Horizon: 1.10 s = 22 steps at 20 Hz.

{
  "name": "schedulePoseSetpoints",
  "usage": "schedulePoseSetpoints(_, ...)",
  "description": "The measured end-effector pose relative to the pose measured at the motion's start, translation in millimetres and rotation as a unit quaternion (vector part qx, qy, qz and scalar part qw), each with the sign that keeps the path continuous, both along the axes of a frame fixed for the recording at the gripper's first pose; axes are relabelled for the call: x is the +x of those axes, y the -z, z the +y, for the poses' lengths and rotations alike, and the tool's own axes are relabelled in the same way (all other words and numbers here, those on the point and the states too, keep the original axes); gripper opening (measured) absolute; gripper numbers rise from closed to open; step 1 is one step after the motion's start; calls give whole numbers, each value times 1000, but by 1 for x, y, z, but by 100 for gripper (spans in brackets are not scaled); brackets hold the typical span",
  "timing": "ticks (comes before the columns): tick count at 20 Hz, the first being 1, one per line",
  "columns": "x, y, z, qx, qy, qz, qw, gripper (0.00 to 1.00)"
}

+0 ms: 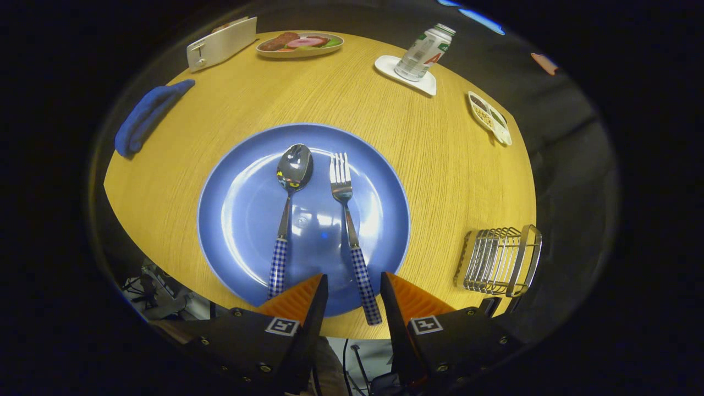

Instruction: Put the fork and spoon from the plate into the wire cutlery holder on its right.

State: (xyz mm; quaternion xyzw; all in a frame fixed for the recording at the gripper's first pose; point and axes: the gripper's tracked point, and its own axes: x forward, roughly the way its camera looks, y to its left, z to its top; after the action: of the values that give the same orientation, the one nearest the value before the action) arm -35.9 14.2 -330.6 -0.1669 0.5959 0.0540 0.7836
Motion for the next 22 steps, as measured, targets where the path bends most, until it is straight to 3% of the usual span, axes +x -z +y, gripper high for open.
schedulePoseSetpoints(6, -2, 23, 7, 9, -29, 20, 999, 59)
schedulePoseSetpoints(8, 0, 23, 8, 10, -35, 29, 999, 11)
schedulePoseSetpoints(12, -1, 21, 18, 58, -29, 48, 997, 11)
schedulePoseSetpoints(13, -3, 21, 14, 57, -34, 58, 996, 1)
schedulePoseSetpoints(18, -2, -2, 0, 81, -62, 94, 990, 1)
schedulePoseSetpoints(22, 0, -34, -35, 60, -99, 113, 987, 1)
